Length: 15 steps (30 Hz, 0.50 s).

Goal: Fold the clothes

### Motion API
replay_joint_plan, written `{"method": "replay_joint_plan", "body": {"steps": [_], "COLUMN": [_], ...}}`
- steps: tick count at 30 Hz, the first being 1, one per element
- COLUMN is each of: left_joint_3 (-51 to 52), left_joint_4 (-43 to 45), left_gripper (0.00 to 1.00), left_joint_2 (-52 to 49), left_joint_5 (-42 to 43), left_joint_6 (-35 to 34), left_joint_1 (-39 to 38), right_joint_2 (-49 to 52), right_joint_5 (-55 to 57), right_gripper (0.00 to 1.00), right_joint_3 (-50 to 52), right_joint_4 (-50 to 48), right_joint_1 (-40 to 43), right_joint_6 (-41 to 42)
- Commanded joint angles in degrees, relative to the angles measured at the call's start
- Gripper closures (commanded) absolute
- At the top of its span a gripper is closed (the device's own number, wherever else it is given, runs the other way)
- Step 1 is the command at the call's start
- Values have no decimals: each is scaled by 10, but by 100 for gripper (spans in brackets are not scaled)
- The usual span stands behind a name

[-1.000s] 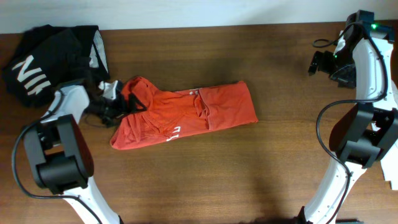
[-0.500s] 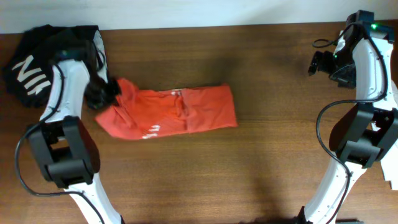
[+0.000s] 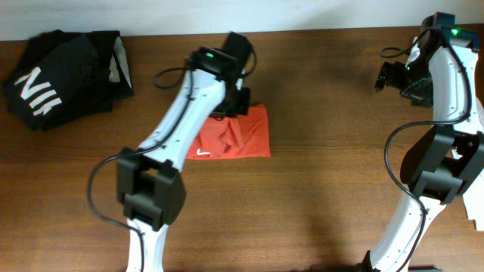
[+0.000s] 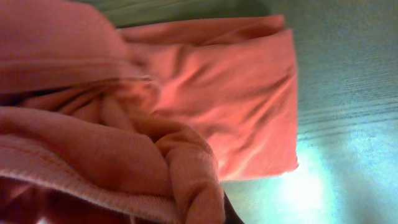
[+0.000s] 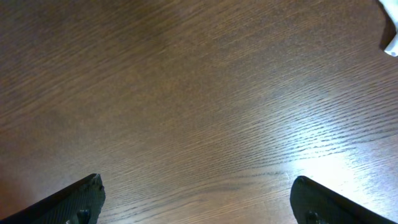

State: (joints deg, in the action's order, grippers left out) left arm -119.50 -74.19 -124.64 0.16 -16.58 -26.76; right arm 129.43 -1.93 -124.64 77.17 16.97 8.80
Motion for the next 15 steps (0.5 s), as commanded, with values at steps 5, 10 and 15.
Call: {"method": "replay_joint_plan", "body": {"steps": [5,10,15], "left_joint_3": [-3,-101,-308], "left_joint_4": [70,-19,-190], "left_gripper": [57,15,14], "left_joint_2": [-116,-112,-108], "left_joint_5": [0,0,-31], "left_joint_6": [-7,-5,-8], "left_joint_1": [-77,-83,-72], "right_joint_2": [-5,-5,-5], "right_joint_5": [5,5,5], "right_gripper": [1,1,1], "right_joint_3": [-1,-1,-1], "right_joint_4": [0,0,0], "right_joint_1": [3,3,3], "right_joint_6": [-2,-2,-2]}}
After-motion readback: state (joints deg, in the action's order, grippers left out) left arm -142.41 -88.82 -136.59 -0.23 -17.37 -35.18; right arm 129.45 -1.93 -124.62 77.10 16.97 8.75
